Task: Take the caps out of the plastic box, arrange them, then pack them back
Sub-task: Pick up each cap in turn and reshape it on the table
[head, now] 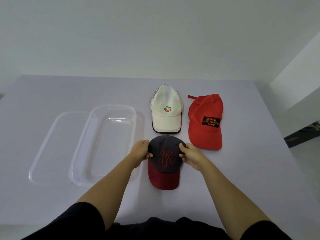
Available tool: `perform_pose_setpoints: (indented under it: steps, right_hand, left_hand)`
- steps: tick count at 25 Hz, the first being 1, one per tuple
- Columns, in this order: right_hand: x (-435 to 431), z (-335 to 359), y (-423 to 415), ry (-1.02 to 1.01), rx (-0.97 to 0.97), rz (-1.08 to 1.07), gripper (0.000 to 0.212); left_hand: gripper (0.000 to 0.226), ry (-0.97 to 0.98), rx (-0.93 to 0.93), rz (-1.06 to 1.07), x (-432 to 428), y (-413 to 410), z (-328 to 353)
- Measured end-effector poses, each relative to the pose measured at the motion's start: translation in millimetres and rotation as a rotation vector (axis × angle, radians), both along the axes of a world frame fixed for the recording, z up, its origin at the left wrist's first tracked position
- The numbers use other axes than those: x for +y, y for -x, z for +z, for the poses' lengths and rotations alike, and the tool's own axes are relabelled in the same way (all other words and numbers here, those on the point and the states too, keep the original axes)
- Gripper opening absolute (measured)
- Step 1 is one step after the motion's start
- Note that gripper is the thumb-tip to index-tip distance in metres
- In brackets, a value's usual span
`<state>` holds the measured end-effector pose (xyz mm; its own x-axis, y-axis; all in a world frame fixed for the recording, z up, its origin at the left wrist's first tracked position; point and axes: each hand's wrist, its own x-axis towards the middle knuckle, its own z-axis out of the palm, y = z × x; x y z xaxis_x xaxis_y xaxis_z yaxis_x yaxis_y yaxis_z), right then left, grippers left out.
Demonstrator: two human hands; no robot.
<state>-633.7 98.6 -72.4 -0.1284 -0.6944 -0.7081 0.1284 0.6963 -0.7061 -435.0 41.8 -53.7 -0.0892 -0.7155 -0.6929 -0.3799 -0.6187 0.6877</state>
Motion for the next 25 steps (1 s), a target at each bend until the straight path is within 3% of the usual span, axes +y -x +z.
perform_pose_setpoints:
  steps: [5,11,15,18,22,25]
  right_hand:
    - [-5.8,0.5,4.9,0.066,0.292,0.145,0.021]
    - [-4.0,-9.4,2.1,0.07,0.292,0.126,0.022]
    - [-4.1,-14.9,3.1,0.092,0.385,0.206,0.029]
    - [-1.7,-7.7,5.9,0.133,0.494,0.256,0.035]
    - [4.3,1.6,28.3,0.322,0.77,0.296,0.049]
    - [9.6,-6.5,63.1,0.385,1.126,0.211,0.057]
  left_hand:
    - [0.029,0.119,-0.121,0.049,-2.6,9.4,1.1]
    - [0.035,0.052,-0.07,-0.043,-0.1,15.7,4.2]
    - [0.027,0.18,-0.284,-0.086,1.6,22.0,-0.1]
    - [0.026,0.268,-0.559,-0.397,-1.0,25.0,6.1]
    - [0.025,0.551,-0.717,-0.4,-6.9,37.1,29.4]
    - [0.03,0.799,-0.582,-0.316,-10.5,64.0,45.2]
